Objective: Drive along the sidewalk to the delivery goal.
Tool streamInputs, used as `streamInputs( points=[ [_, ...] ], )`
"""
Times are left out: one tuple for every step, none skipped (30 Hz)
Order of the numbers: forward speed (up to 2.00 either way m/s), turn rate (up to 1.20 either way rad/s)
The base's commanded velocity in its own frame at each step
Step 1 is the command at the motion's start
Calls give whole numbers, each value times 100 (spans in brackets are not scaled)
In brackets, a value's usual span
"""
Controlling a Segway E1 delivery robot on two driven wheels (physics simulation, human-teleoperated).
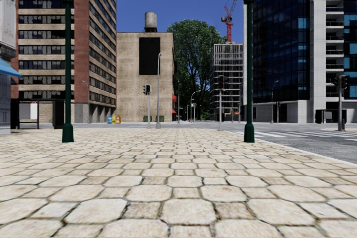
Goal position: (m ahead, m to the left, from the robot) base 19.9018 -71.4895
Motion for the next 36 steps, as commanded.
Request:
streamInputs(
  points=[
    [200,0],
    [200,0],
    [200,0],
    [200,0],
    [200,0],
    [200,0],
    [200,0],
    [200,0],
    [200,0],
    [200,0],
    [200,0],
    [200,0],
    [200,0],
    [200,0],
    [200,0],
    [200,0],
    [200,0],
    [200,0],
    [200,0],
    [200,0],
    [200,0],
    [200,0],
    [200,0],
    [200,0],
    [200,0],
    [200,0],
    [200,0],
    [200,0],
    [200,0],
    [200,0],
    [200,0],
    [200,0],
    [200,0],
    [200,0],
    [200,0],
    [200,0]
  ],
)
